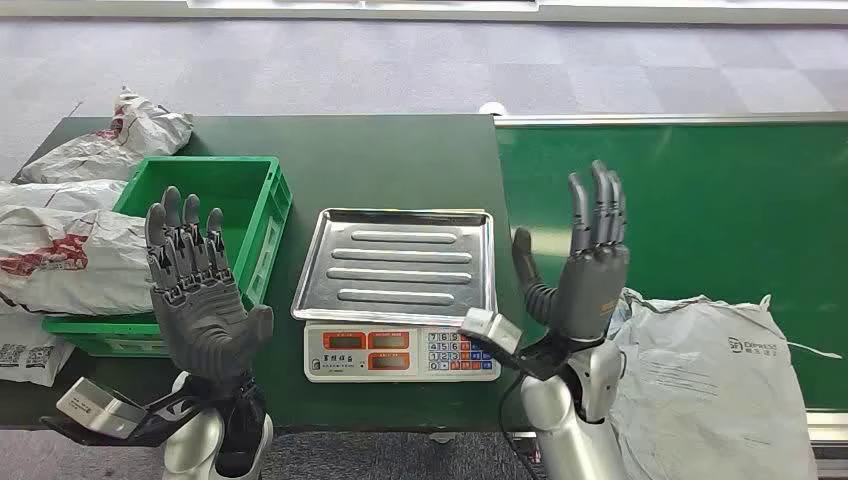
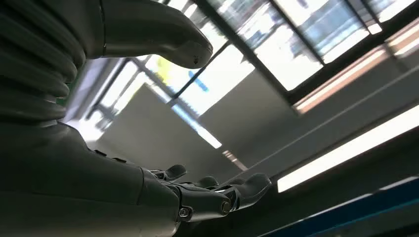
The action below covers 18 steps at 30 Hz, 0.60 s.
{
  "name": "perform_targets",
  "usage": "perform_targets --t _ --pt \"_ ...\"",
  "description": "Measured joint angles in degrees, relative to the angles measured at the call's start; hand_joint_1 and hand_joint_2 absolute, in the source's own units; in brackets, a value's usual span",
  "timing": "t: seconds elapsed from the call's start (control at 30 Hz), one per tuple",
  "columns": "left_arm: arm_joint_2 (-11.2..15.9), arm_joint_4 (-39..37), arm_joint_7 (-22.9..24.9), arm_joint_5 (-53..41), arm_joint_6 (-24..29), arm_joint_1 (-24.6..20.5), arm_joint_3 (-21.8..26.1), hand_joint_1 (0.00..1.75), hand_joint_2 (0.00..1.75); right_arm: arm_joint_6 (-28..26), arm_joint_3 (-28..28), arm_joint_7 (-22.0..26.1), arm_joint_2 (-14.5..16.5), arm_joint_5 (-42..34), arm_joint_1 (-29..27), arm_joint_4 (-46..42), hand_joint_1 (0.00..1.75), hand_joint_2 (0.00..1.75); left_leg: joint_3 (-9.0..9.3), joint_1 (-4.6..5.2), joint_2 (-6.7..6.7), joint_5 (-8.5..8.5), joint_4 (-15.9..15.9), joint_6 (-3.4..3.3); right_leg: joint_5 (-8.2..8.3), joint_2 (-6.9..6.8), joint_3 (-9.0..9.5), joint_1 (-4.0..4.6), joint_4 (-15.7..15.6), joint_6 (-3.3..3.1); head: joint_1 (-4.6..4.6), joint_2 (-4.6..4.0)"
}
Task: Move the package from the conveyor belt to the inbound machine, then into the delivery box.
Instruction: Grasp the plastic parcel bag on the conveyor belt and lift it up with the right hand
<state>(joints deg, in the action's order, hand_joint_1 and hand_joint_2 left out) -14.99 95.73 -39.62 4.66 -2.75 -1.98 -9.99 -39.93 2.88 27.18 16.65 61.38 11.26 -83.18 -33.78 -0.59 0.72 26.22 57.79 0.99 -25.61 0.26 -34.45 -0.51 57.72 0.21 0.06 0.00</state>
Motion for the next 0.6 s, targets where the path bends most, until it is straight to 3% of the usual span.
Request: perform_targets --t 0.3,0.6 --pt "0.0 0.9 1.3 -0.1 -0.1 0.0 0.0 0.0 1.75 -0.1 22.5 -12.3 1.8 17.1 1.2 1.8 0.0 1.75 -0.01 0.11 0.01 0.09 0.0 -0.11 -0.04 -0.01 -0.02 -0.12 0.0 0.11 -0.02 0.0" --pt "-0.9 1.7 2.5 -0.4 -0.5 0.0 1.4 0.0 1.75 -0.1 32.1 -20.7 2.3 19.8 3.4 6.8 0.0 1.75 -0.01 0.1 -0.03 0.12 0.0 -0.13 -0.07 0.01 -0.04 -0.11 0.0 0.13 -0.02 0.0"
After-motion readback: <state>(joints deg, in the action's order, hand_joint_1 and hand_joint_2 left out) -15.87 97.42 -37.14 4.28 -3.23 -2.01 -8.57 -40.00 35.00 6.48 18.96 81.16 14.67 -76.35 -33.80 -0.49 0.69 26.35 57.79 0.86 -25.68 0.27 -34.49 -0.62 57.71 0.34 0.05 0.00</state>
